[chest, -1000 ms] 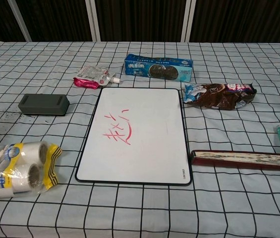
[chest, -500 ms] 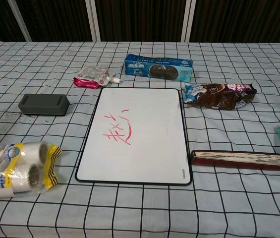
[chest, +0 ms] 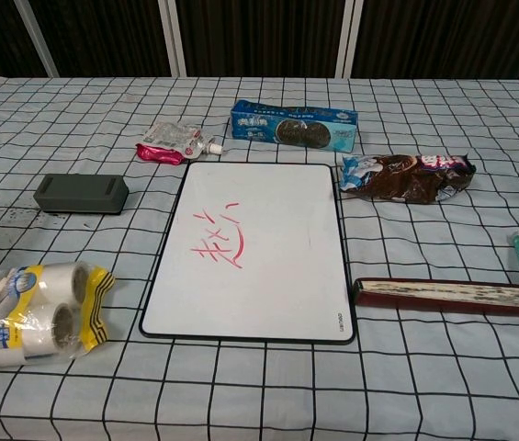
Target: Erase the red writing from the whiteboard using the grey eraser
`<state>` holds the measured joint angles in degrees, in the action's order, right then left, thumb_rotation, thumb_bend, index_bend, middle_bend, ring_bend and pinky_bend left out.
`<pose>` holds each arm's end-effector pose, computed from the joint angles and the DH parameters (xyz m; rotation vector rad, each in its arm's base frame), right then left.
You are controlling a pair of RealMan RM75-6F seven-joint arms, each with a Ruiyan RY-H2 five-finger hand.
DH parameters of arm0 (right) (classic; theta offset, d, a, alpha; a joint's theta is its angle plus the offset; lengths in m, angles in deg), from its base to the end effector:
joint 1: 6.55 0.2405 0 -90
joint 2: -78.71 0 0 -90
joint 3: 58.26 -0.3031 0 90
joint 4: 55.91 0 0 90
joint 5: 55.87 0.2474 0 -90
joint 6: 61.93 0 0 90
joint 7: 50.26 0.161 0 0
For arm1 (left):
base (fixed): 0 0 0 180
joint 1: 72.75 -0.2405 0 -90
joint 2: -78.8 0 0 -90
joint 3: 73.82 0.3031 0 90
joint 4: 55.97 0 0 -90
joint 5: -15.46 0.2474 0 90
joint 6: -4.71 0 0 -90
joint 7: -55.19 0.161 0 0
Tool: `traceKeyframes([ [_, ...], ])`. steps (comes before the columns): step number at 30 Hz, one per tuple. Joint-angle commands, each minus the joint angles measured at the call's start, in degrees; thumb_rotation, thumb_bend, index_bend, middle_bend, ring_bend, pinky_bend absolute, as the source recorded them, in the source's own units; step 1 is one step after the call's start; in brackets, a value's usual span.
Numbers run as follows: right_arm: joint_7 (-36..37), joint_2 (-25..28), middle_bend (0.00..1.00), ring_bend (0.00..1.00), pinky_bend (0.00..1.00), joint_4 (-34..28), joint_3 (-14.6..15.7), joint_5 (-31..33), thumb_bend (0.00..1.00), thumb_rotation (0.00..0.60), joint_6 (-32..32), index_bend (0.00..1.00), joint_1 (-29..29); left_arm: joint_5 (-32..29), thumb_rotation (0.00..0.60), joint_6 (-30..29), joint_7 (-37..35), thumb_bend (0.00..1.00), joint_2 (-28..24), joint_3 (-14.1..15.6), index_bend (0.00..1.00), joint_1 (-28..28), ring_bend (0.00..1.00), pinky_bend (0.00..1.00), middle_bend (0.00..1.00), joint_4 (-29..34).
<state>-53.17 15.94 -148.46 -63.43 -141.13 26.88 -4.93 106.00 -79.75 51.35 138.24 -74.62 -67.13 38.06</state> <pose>-0.3739 -0.1930 0.1707 1.3063 -0.8103 0.8708 -0.3581 0.1999 0.1606 -1.4796 -0.9100 -0.9351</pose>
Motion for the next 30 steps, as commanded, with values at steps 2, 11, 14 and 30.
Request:
traceKeyframes([
  [2, 0.17, 0.04, 0.02, 0.14, 0.19, -0.01, -0.05, 0.19, 0.08, 0.600, -0.09, 0.00, -0.01, -1.64, 0.600, 5.24, 3.09, 0.15, -0.48, -1.72, 0.00, 3.87, 0.00, 0.07, 0.00, 2.46],
  [11, -0.30, -0.13, 0.02, 0.14, 0.19, -0.04, -0.01, 0.38, 0.08, 0.600, -0.30, 0.00, 0.04, -11.69, 0.600, 18.60, 13.99, 0.16, 0.54, -6.71, 0.00, 13.08, 0.00, 0.07, 0.00, 5.60],
  [14, -0.46, -0.20, 0.02, 0.14, 0.19, -0.07, -0.06, 0.57, 0.08, 0.600, -0.46, 0.00, 0.09, -15.37, 0.600, 22.02, 17.37, 0.16, 1.74, -8.12, 0.00, 15.98, 0.00, 0.07, 0.01, 5.07],
  [30, -0.66, -0.25, 0.02, 0.14, 0.19, -0.18, -0.20, 1.15, 0.08, 0.600, -0.88, 0.00, 0.21, -23.76, 0.600, 33.06, 25.67, 0.16, 11.83, -8.76, 0.09, 26.69, 0.00, 0.07, 0.15, -6.02],
])
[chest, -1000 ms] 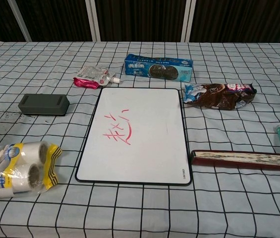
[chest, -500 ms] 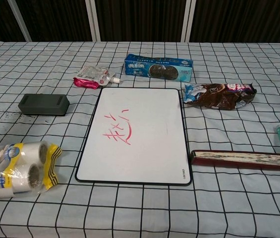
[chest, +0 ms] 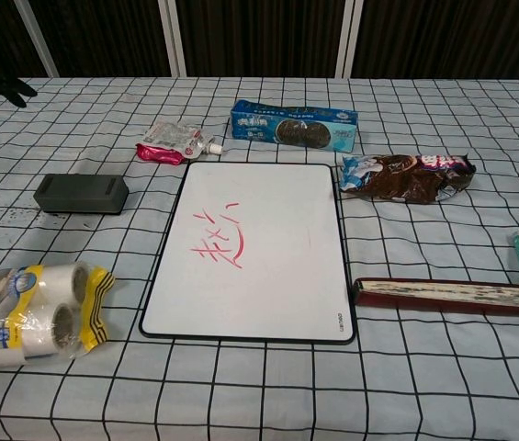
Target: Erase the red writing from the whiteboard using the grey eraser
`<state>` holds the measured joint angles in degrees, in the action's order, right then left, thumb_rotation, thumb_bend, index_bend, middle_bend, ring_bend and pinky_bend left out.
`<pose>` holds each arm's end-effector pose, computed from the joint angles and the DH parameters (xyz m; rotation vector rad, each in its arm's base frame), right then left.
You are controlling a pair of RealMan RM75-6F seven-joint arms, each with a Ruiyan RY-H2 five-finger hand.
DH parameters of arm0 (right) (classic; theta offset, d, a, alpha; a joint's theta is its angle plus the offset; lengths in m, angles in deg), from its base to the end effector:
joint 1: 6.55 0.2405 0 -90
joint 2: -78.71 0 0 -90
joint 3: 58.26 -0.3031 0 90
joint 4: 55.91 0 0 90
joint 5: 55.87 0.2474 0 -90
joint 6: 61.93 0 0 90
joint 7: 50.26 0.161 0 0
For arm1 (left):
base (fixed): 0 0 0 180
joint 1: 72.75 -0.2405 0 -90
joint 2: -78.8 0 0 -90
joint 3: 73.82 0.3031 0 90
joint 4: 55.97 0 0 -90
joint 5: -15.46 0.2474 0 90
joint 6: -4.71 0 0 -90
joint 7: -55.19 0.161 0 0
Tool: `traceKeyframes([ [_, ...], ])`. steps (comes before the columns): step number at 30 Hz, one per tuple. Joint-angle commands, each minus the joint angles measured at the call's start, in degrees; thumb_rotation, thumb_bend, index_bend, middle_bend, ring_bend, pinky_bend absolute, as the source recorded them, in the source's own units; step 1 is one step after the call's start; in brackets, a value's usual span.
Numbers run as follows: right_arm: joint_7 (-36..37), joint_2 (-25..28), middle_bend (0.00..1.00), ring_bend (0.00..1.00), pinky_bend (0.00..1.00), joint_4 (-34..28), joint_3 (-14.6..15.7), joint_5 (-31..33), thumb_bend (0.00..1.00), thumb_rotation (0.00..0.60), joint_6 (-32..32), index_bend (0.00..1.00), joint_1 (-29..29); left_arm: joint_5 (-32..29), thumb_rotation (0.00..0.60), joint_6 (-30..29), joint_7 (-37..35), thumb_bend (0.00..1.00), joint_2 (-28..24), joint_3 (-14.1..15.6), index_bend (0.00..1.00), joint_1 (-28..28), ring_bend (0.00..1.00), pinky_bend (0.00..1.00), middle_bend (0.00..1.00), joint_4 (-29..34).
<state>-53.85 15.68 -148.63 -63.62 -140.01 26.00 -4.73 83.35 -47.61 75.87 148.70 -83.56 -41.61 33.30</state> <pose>-0.3758 -0.1951 0.1682 1.2999 -0.8229 0.8530 -0.2895 0.3791 0.0619 -1.7867 -0.8356 -0.6408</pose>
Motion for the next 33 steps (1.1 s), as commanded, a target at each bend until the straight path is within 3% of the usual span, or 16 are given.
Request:
traceKeyframes([
  [1, 0.03, 0.01, 0.02, 0.14, 0.19, -0.01, -0.04, 0.05, 0.08, 0.600, -0.02, 0.00, 0.02, -1.32, 0.600, 0.93, 1.47, 0.16, 1.88, 0.26, 0.10, 1.47, 0.00, 0.07, 0.15, -1.73],
  [12, 0.09, 0.01, 0.02, 0.14, 0.19, 0.06, -0.13, 0.28, 0.08, 0.600, -0.18, 0.00, 0.09, -2.00, 0.600, 0.83, 6.25, 0.16, 6.95, 1.62, 0.23, 4.44, 0.00, 0.06, 0.23, -5.31],
  [33, 0.58, 0.17, 0.02, 0.14, 0.19, 0.16, -0.22, 0.39, 0.08, 0.600, -0.22, 0.00, 0.11, -5.55, 0.600, 0.09, 11.54, 0.19, 13.87, 2.96, 0.27, 7.80, 0.00, 0.06, 0.29, -10.80],
])
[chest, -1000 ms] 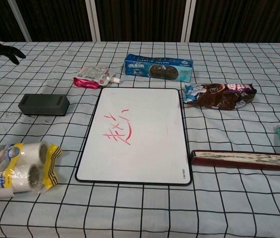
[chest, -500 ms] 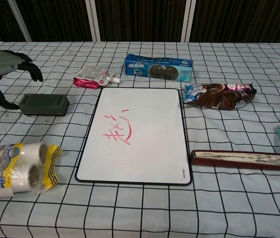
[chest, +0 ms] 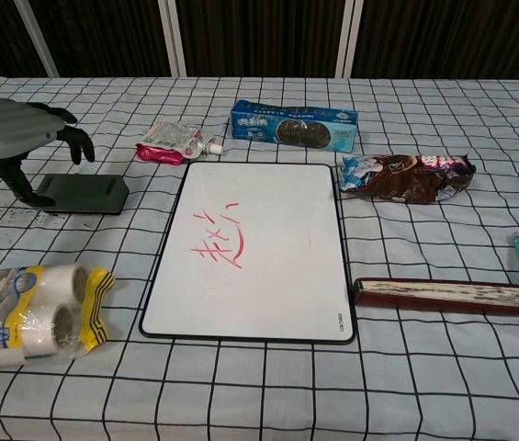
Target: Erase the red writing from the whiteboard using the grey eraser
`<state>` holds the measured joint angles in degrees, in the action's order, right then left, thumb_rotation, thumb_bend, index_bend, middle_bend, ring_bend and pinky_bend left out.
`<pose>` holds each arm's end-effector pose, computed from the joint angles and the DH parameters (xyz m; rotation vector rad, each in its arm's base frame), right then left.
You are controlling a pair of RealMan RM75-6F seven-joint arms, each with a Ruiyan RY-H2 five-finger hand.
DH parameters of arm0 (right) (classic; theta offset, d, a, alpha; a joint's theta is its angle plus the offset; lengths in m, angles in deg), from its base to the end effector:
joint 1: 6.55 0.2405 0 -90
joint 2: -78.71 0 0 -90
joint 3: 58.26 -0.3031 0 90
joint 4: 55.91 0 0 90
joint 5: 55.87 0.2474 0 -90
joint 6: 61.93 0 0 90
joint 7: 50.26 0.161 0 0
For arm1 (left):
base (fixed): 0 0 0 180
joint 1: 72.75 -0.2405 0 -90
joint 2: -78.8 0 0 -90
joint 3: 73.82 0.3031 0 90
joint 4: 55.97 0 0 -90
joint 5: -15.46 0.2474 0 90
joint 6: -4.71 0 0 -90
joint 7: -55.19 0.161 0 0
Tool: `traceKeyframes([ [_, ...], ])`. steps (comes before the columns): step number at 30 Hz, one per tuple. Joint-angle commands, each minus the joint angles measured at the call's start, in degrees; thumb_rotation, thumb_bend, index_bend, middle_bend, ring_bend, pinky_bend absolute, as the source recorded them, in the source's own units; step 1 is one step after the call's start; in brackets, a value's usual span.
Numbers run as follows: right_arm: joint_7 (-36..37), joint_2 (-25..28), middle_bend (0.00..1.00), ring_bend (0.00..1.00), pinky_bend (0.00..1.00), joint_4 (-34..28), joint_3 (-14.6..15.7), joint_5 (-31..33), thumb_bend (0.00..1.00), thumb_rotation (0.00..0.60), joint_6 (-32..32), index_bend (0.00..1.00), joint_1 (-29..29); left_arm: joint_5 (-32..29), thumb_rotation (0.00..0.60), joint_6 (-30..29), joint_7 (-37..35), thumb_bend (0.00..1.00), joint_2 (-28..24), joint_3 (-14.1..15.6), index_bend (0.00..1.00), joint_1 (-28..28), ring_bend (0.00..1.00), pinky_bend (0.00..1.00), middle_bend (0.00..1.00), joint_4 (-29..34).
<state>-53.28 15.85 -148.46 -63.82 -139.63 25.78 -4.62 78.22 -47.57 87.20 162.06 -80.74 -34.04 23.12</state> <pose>-0.3772 -0.1966 0.1701 1.2939 -0.8273 0.8549 -0.2635 0.4060 -0.0199 -1.8864 -0.6904 -0.5551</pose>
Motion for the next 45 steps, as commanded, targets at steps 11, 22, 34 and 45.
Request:
traceKeyframes([
  [11, -0.10, -0.02, 0.02, 0.14, 0.19, -0.01, -0.02, 0.12, 0.08, 0.600, -0.09, 0.00, 0.03, -0.33, 0.600, 0.64, -0.32, 0.20, 1.38, 1.11, 0.30, 0.96, 0.00, 0.06, 0.33, -1.74],
  [22, -0.12, 0.05, 0.02, 0.14, 0.19, -0.22, -0.02, 0.45, 0.08, 0.600, -0.31, 0.00, 0.02, -1.18, 0.600, 0.57, 0.23, 0.20, 2.05, 1.53, 0.32, 1.36, 0.00, 0.06, 0.37, -2.71],
  [34, -0.17, 0.07, 0.02, 0.14, 0.19, -0.27, -0.10, 0.76, 0.08, 0.600, -0.48, 0.00, 0.05, -1.90, 0.600, 1.43, 0.35, 0.27, 1.96, 1.91, 0.37, 2.08, 0.00, 0.07, 0.40, -2.40],
  [45, -0.18, 0.14, 0.02, 0.14, 0.19, -0.43, -0.14, 0.86, 0.08, 0.600, -0.42, 0.00, 0.00, -1.46, 0.600, -0.98, 0.80, 0.36, 0.77, 1.20, 0.40, 2.41, 0.00, 0.07, 0.42, 0.12],
])
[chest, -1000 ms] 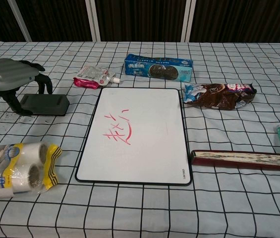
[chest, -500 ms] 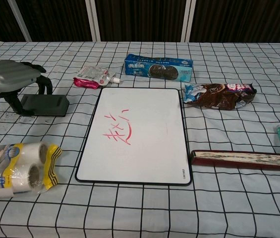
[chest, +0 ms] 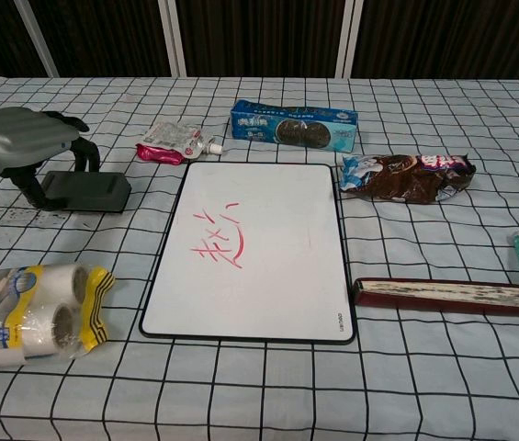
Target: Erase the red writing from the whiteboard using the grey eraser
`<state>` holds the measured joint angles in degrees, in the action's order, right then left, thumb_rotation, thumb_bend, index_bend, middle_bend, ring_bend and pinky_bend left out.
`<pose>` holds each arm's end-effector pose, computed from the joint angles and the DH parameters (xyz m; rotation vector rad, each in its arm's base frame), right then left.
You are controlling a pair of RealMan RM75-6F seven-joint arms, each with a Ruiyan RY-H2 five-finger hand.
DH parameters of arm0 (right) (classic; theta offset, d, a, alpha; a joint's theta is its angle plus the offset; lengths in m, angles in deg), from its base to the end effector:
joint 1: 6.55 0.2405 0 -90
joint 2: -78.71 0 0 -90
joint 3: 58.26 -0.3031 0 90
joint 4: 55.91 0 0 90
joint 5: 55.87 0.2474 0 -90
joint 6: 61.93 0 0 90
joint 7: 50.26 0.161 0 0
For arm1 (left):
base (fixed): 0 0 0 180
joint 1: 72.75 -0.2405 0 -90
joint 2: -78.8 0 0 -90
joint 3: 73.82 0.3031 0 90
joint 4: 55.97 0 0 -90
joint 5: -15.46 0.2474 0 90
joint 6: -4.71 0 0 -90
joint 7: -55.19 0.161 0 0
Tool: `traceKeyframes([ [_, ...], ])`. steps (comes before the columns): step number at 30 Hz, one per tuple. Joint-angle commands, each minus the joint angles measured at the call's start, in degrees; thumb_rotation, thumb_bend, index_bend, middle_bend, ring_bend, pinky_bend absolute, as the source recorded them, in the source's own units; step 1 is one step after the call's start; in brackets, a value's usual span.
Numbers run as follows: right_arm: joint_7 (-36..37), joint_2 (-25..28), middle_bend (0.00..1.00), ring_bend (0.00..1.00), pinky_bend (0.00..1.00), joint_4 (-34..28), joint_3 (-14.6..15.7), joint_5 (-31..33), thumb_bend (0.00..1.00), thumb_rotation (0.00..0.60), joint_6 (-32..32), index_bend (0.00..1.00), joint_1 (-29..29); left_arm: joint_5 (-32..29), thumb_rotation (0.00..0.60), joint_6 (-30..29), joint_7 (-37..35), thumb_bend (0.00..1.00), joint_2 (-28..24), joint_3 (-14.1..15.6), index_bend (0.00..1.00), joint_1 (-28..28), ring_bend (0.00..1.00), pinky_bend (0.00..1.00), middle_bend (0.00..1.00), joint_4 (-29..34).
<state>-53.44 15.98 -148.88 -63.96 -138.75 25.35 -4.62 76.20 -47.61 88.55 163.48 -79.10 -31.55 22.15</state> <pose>-0.3783 -0.1970 0.1703 1.2836 -0.8395 0.8463 -0.2553 0.4105 -0.0318 -1.9139 -0.6687 -0.5362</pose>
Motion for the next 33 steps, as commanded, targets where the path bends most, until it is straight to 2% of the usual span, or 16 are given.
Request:
traceKeyframes([
  [1, -0.05, 0.01, 0.02, 0.14, 0.19, -0.03, 0.02, -0.05, 0.08, 0.600, 0.04, 0.00, -0.01, 0.97, 0.600, -1.53, -0.88, 0.36, -1.10, -0.65, 0.40, -0.15, 0.00, 0.07, 0.42, 1.87],
  [8, -0.06, 0.06, 0.02, 0.14, 0.19, -0.21, 0.02, -0.15, 0.08, 0.600, 0.22, 0.00, -0.07, 3.45, 0.600, -4.86, 0.13, 0.36, -4.11, -2.76, 0.40, 0.92, 0.00, 0.07, 0.42, 8.48],
  [12, -0.09, 0.05, 0.02, 0.14, 0.19, -0.21, 0.02, -0.15, 0.08, 0.600, 0.24, 0.00, -0.09, 3.69, 0.600, -4.81, 1.97, 0.36, -3.19, -4.48, 0.41, 3.20, 0.00, 0.07, 0.42, 10.10],
  [15, -0.12, 0.03, 0.02, 0.14, 0.19, -0.16, 0.05, -0.18, 0.08, 0.600, 0.25, 0.00, -0.11, 1.54, 0.600, -3.10, 4.45, 0.36, -1.74, -5.69, 0.40, 5.63, 0.00, 0.07, 0.42, 10.31],
  [26, 0.09, 0.06, 0.02, 0.14, 0.19, -0.03, 0.00, 0.02, 0.08, 0.600, 0.03, 0.00, -0.05, -8.20, 0.600, 0.99, 12.33, 0.36, 6.45, -8.15, 0.40, 13.71, 0.00, 0.06, 0.42, 4.84],
  [33, 0.12, 0.12, 0.02, 0.14, 0.19, 0.05, 0.00, 0.01, 0.08, 0.600, 0.16, 0.00, -0.13, -9.55, 0.600, 2.13, 12.70, 0.36, 10.64, -7.39, 0.40, 16.49, 0.00, 0.06, 0.42, 0.30],
])
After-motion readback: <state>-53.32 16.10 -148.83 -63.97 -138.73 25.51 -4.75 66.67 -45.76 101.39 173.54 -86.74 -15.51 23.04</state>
